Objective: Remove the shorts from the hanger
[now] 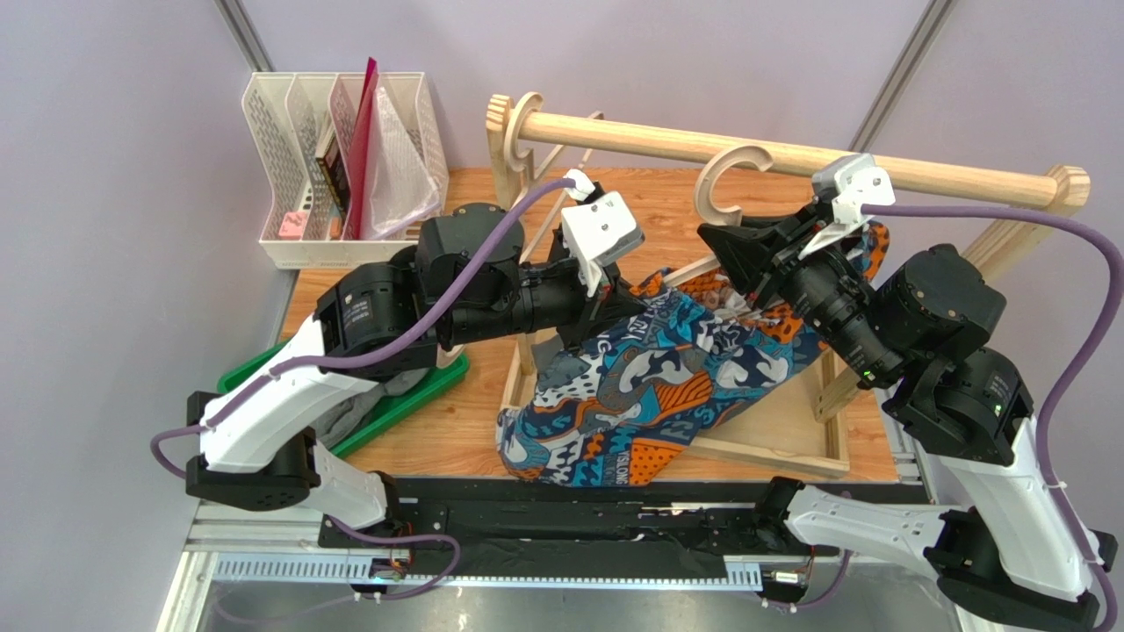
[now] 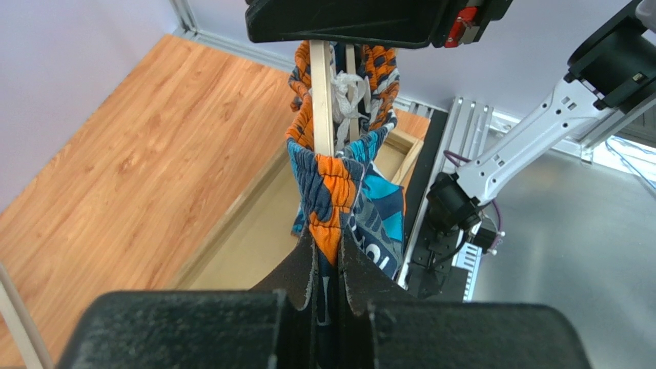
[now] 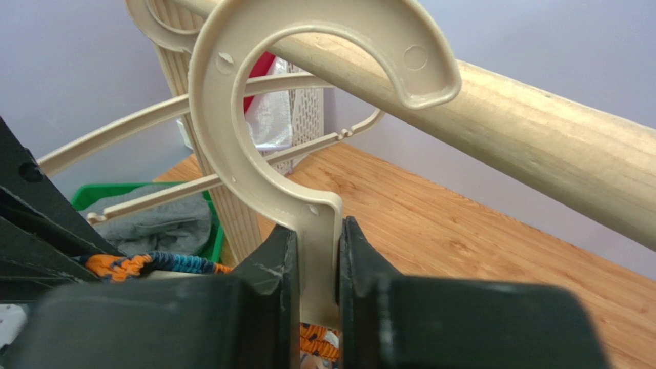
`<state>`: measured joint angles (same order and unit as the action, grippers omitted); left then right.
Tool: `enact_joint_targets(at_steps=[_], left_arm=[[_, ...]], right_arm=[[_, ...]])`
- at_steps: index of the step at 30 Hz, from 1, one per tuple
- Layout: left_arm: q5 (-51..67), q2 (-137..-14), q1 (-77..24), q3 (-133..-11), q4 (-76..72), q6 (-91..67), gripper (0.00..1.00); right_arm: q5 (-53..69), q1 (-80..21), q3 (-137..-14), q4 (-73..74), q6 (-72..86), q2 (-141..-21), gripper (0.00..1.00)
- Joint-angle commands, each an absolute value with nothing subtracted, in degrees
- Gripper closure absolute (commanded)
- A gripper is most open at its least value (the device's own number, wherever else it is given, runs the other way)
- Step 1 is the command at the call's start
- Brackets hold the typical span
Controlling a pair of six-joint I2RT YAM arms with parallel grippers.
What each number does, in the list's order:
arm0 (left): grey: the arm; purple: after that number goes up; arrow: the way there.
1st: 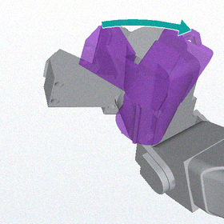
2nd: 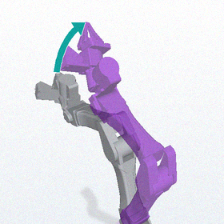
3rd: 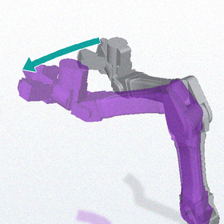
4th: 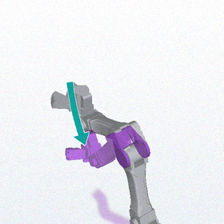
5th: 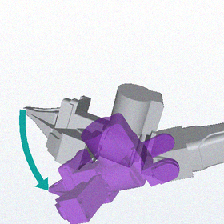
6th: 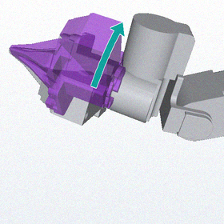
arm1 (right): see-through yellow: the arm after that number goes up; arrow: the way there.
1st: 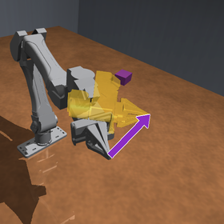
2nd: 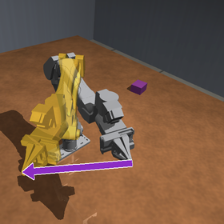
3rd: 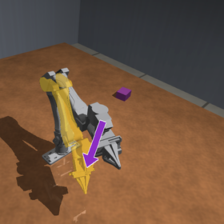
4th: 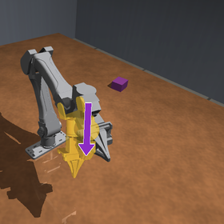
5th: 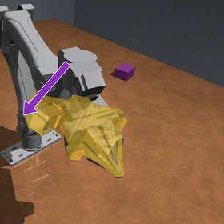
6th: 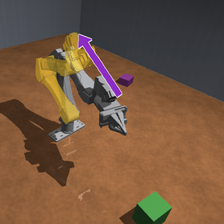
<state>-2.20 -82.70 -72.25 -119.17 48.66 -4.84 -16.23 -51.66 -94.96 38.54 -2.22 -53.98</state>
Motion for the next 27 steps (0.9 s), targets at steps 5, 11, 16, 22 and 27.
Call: enact_joint_targets(at_steps=[5,11,16,22,27], left_arm=[[-3.6,-81.74,-72.51,-122.52,45.69,-9.93,0.69],[-4.39,-82.26,-72.51,-125.15,45.44,-11.25,0.43],[-3.69,-85.86,-72.51,-129.37,47.02,-11.42,0.41],[-5.8,-89.65,-72.42,-132.98,49.13,-11.87,0.46],[-4.75,-91.32,-71.98,-135.44,49.92,-12.39,0.48]], right_arm=[[-18.54,-51.59,-93.87,34.28,-4.74,-52.82,1.0],[-18.02,-51.5,-93.34,33.93,-4.48,-51.86,1.0],[-16.17,-51.5,-94.04,33.22,-3.87,-51.42,1.0],[-15.29,-51.5,-94.13,33.4,-3.25,-50.71,1.0],[-15.56,-51.5,-93.96,33.49,-3.25,-50.36,1.0]])
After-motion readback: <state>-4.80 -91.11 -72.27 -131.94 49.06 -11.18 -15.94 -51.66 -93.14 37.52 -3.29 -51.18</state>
